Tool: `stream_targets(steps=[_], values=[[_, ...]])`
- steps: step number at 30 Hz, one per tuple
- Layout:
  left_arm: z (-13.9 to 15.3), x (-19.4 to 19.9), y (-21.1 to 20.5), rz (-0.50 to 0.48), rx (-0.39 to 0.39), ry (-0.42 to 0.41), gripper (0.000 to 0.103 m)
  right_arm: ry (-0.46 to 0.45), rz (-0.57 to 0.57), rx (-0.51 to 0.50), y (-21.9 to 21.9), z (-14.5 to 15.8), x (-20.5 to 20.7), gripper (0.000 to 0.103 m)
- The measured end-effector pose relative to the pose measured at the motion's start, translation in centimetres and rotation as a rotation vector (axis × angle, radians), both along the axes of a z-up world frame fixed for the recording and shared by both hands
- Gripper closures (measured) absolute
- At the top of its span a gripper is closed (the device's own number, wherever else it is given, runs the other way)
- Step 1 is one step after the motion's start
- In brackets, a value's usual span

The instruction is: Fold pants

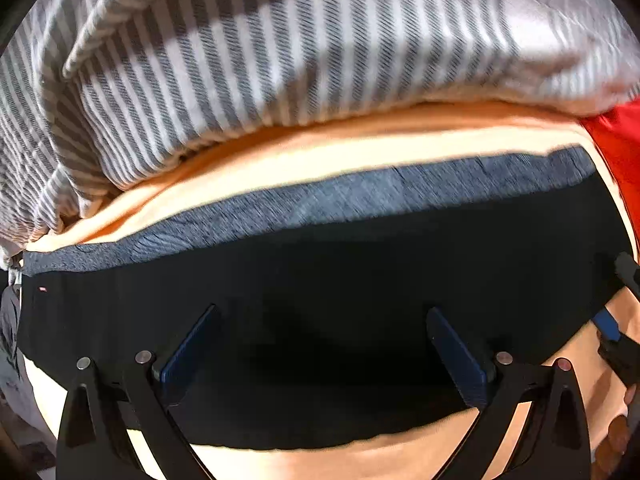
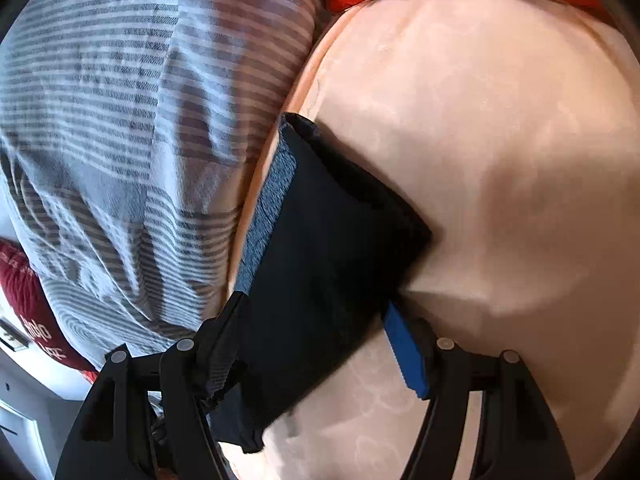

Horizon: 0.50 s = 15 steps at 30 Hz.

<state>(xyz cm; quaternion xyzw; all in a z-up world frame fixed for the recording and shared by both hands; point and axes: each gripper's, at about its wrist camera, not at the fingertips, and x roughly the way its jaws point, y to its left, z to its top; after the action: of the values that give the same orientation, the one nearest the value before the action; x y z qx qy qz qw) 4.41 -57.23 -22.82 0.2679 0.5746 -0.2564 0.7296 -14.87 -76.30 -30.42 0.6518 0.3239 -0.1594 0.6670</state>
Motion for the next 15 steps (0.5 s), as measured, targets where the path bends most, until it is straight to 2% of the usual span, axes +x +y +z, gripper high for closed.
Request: stream_targets(steps=[5, 8, 12, 15], values=[[0.3, 2.1, -0.7, 0.108, 0.003, -0.046, 0.000, -0.068, -0.017, 0.038, -0.8, -0.7, 1.7, 0.030], [0.2, 2.8, -1.1, 0.156, 0.022, -0.091, 0.000, -0.093, 0.002, 0.089, -0.9, -1.1, 2.9, 0.039], [-1.0, 3.6, -0.6, 0.221, 0.027, -0.062, 0.000, -0.072, 0.002, 0.131, -1.0, -1.8, 3.2, 0.046], [-1.0, 3.1, -1.6, 0.217, 0.013, -0.071, 0.000, -0.063, 0.006, 0.142, -0.9, -2.1, 3.2, 0.046]])
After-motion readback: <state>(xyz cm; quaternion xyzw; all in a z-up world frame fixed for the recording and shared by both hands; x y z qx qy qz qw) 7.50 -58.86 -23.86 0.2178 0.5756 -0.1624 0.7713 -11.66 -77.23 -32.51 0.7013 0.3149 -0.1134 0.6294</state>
